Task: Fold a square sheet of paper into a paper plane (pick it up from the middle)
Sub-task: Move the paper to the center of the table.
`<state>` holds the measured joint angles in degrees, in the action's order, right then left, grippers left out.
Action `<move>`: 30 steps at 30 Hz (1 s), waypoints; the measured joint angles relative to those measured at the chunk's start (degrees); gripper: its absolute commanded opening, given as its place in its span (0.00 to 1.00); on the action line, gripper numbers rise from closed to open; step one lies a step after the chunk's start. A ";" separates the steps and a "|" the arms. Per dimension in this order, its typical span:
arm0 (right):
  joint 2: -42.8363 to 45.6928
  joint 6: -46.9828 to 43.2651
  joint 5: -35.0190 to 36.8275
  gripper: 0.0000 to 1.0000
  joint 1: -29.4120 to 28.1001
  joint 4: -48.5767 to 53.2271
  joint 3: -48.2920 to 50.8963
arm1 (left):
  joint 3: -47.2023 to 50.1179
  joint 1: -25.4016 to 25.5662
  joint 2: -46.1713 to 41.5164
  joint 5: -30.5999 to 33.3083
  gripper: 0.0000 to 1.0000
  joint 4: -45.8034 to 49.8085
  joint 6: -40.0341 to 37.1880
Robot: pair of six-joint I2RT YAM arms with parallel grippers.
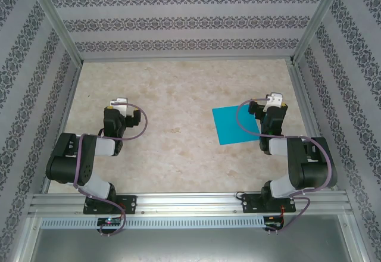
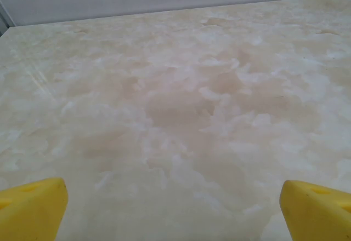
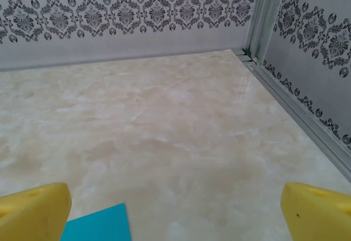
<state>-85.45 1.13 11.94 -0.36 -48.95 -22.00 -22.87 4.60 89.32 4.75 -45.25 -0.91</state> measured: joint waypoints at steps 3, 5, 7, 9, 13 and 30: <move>0.00 0.00 0.00 0.98 0.00 0.02 0.00 | 0.00 0.00 0.00 0.00 1.00 0.02 0.00; -0.02 0.00 0.00 0.98 0.00 0.02 0.00 | 0.00 0.00 0.00 0.00 1.00 0.02 0.00; 0.00 0.00 0.00 0.98 0.00 0.02 0.00 | 0.00 0.00 0.00 0.00 1.00 0.00 0.00; 0.00 0.00 0.00 0.98 0.00 0.02 0.00 | 0.00 0.00 0.00 0.00 1.00 0.02 0.00; 0.00 0.02 -0.02 0.98 0.00 0.02 0.00 | 0.00 0.00 0.00 0.00 1.00 0.02 0.00; 8.57 -0.42 5.11 0.98 -3.34 14.21 -3.48 | -6.82 0.00 -5.44 1.57 1.00 14.23 0.90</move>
<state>-76.88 0.71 17.06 -3.70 -34.74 -25.47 -29.69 4.60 83.88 6.33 -31.03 -0.01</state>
